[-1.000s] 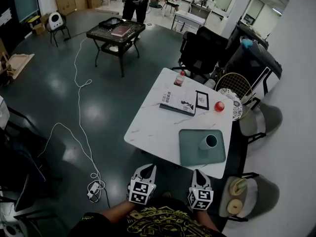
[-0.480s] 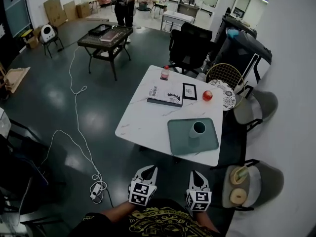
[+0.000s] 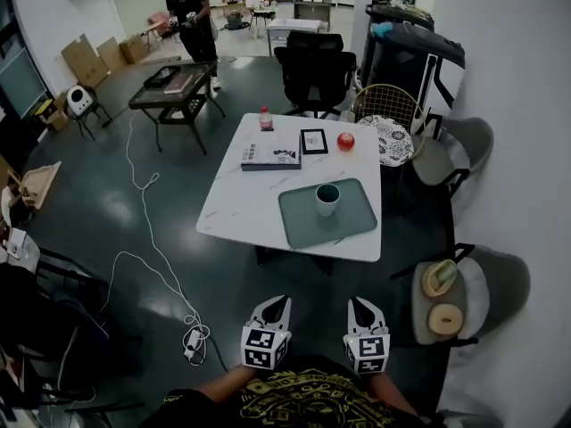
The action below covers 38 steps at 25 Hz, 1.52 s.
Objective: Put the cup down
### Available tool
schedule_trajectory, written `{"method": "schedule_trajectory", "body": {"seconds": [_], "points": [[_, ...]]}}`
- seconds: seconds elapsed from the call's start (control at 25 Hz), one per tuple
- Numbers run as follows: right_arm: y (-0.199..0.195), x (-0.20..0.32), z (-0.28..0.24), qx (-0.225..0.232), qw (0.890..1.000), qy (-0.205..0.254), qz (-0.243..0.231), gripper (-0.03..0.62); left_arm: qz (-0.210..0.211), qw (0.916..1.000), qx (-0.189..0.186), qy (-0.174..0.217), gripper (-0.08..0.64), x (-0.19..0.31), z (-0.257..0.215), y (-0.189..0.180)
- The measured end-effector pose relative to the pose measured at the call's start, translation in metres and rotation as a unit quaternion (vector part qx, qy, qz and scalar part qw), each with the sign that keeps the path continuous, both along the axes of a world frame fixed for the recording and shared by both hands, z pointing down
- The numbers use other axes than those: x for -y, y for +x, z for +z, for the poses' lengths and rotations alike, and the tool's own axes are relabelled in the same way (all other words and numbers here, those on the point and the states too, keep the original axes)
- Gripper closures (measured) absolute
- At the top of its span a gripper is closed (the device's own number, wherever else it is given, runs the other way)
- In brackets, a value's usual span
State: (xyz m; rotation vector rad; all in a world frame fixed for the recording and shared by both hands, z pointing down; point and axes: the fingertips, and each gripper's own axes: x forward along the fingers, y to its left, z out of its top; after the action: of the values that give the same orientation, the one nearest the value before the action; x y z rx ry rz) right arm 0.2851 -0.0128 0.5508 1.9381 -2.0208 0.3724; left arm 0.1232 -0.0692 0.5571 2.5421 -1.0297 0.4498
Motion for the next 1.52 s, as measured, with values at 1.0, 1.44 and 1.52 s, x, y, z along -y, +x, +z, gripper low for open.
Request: {"method": "schedule_trajectory", "body": {"seconds": [1.0,1.44,1.52], "points": [[-0.001,-0.171,0.036,0.03,0.999,-0.019,-0.039,0.586,0.015,0.9991,0.039,-0.007,0.551,-0.176,0.035,0.017],[-0.006,-0.165,0.04,0.034,0.998,-0.027,-0.05,0.588,0.005,0.9991,0.04,-0.013,0.551,-0.177,0.04,0.011],[-0.007,-0.163,0.039,0.034,0.998,-0.026,-0.049,0.588,0.007,0.9991,0.04,-0.011,0.551,-0.175,0.039,0.012]]}}
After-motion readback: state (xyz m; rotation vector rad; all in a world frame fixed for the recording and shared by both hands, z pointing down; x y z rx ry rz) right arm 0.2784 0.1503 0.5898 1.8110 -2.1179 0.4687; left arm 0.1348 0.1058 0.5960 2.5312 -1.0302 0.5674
